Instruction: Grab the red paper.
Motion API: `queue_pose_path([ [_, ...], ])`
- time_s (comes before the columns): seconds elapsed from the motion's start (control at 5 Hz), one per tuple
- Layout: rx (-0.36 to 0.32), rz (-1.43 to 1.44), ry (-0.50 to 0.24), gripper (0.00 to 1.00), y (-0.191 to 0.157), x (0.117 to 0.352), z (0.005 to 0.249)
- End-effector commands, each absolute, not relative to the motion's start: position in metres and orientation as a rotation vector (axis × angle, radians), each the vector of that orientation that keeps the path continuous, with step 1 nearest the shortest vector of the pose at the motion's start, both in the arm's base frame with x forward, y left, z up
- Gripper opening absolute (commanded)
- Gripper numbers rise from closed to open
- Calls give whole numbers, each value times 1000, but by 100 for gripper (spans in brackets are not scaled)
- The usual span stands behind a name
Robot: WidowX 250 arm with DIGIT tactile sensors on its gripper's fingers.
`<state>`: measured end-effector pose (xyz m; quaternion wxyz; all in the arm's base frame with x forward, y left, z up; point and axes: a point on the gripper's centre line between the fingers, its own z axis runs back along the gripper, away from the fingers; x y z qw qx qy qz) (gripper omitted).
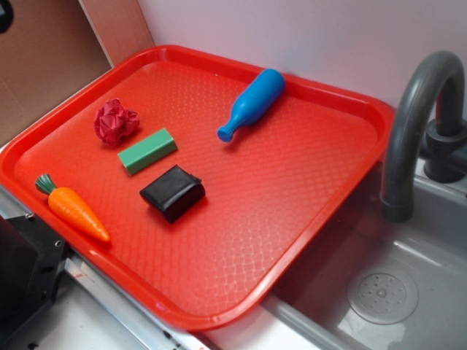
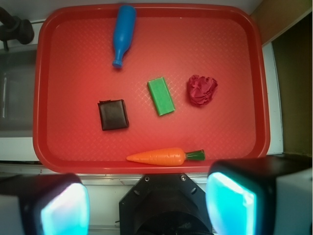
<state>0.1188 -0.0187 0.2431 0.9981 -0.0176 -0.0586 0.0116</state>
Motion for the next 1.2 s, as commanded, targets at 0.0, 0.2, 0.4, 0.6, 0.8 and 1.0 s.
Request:
queue_pose_path([
  [0.0,-35,23,-117,100,-19,119,243],
  [0.2,-94,250,-142,100,5,133,235],
  [0.4,-82,400,-178,100,29,146,220],
  [0.6,-26,527,-238,100,57,164,194],
  [0.8,37,589,-301,100,65,178,173],
  [1.0,63,641,-351,100,70,194,150],
])
